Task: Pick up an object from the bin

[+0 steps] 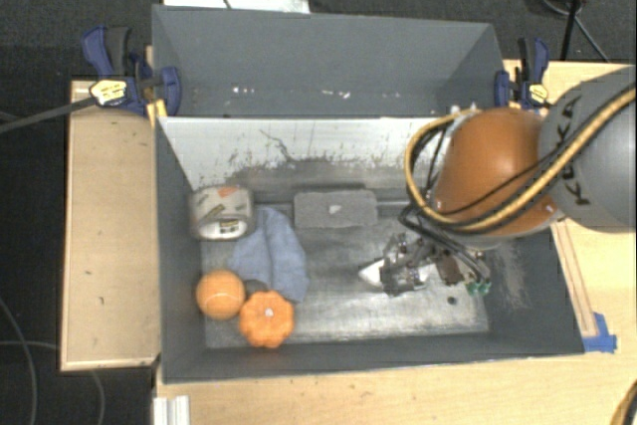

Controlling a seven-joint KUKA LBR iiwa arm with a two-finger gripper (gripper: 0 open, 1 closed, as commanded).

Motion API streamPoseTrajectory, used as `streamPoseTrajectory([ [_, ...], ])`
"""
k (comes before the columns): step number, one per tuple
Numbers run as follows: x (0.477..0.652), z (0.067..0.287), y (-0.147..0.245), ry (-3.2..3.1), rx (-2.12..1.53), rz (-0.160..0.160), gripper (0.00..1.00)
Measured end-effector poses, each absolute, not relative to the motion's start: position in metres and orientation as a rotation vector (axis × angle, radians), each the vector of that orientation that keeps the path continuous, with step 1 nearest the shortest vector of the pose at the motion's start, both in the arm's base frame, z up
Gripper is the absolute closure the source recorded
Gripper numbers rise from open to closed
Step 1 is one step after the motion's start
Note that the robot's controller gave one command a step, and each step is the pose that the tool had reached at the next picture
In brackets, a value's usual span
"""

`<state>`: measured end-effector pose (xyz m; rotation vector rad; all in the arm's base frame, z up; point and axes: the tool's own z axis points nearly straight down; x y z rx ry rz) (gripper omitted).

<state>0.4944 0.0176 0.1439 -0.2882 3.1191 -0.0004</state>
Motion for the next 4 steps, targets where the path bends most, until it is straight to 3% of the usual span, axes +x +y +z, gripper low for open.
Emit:
streamPoseTrajectory([
  [2,0.521,0.166,0.019,3.127,-0.208,0.001,1.0],
  [3,0.53,0.152,0.019,3.119,-0.399,0.001,1.0],
  [4,0.553,0.162,0.022,3.061,-0.69,0.0,1.0],
])
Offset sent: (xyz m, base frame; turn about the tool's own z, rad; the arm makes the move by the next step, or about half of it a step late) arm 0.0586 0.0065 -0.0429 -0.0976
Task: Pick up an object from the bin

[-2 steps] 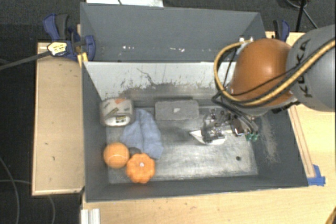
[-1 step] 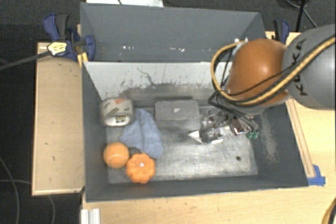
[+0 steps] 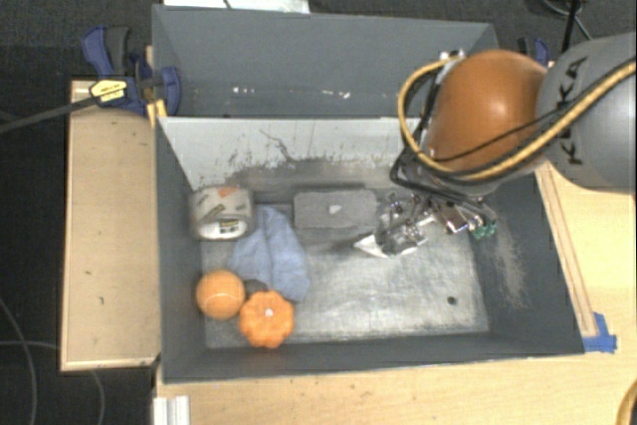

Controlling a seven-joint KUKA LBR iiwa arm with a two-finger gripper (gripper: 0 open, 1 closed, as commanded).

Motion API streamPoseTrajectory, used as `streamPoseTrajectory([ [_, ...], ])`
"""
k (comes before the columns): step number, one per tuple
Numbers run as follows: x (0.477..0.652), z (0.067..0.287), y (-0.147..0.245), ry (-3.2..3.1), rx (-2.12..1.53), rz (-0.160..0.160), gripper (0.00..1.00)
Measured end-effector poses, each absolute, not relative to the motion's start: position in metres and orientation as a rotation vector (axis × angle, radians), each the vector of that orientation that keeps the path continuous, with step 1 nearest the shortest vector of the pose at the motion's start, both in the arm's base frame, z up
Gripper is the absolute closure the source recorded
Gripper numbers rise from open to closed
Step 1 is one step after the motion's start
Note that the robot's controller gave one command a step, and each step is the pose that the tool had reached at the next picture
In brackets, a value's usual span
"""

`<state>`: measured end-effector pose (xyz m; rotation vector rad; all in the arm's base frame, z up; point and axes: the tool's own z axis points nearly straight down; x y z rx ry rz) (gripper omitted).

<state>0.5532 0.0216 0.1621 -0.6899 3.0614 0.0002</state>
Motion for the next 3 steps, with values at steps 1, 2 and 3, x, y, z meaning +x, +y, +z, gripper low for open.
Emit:
streamPoseTrajectory([
  [1,0.585,0.142,0.036,3.051,-0.731,0.002,0.0],
  [2,0.585,0.142,0.036,3.051,-0.729,0.002,0.0],
  [3,0.585,0.095,0.026,3.033,-0.775,0.0,0.0],
])
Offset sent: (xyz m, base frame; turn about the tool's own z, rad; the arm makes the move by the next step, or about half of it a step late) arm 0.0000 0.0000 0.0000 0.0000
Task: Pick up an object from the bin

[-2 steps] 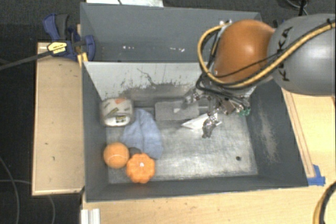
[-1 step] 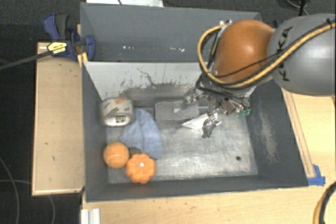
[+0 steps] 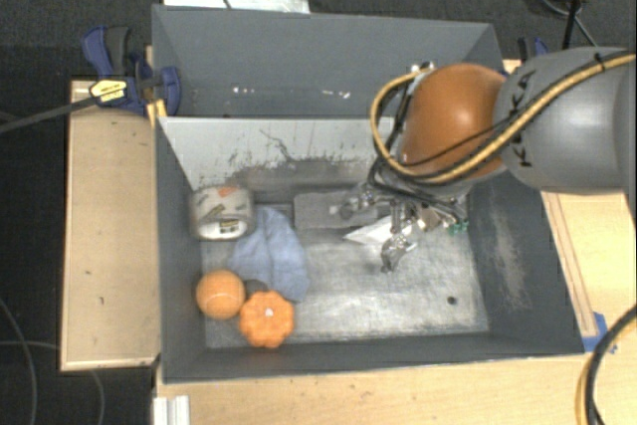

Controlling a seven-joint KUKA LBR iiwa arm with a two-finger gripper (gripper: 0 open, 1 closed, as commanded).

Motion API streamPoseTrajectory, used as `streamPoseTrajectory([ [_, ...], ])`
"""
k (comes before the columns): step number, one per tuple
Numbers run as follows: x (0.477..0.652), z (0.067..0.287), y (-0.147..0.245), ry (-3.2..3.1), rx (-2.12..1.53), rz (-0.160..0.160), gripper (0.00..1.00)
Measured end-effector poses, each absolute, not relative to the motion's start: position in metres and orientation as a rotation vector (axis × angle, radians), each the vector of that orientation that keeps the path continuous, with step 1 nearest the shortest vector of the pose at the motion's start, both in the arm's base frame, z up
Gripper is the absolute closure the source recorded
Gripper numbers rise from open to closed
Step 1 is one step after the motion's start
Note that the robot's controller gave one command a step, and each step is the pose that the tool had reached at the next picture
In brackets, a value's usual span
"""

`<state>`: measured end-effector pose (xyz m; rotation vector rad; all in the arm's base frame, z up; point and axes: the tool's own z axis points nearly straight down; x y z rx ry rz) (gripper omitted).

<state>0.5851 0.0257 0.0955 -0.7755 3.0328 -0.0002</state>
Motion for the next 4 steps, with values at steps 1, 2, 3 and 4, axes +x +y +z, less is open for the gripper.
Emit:
streamPoseTrajectory([
  [1,0.585,0.089,0.024,3.031,-0.782,0.001,1.0],
  [2,0.585,0.089,0.024,3.031,-0.78,0.001,1.0],
  [3,0.577,0.144,0.016,3.05,-0.765,0.003,1.0],
  [4,0.578,0.16,0.015,3.049,-0.759,0.001,1.0],
])
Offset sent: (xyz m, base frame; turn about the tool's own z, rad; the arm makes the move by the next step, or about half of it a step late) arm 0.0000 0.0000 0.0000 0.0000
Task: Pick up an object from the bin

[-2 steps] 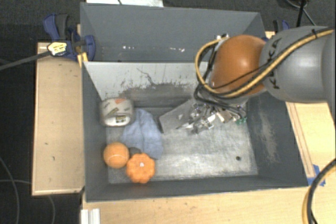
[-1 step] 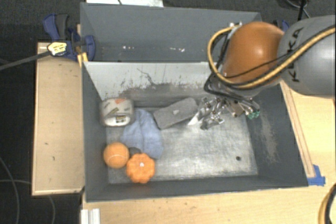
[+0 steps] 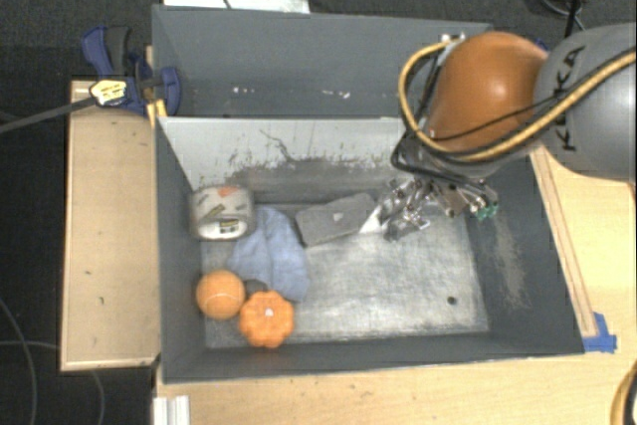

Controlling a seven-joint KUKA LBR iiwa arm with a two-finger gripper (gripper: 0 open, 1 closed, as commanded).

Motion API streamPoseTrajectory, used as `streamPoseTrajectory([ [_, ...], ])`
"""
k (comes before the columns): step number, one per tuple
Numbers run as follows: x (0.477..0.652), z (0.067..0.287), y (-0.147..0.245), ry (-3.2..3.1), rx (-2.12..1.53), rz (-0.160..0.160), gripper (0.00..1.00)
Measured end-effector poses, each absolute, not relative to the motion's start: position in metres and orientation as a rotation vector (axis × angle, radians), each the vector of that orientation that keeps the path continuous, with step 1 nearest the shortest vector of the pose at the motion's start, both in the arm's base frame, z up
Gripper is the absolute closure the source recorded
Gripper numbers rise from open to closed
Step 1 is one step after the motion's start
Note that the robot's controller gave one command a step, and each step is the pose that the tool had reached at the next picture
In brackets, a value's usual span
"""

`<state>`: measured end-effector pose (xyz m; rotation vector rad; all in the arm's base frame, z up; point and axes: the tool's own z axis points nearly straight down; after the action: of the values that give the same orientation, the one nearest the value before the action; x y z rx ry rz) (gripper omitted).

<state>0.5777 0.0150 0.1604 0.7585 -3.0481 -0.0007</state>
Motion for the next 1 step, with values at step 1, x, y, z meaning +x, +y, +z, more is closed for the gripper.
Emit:
streamPoseTrajectory([
  [1,0.5924,0.0784,0.0467,-3.098,0.588,0.01,0.0],
])
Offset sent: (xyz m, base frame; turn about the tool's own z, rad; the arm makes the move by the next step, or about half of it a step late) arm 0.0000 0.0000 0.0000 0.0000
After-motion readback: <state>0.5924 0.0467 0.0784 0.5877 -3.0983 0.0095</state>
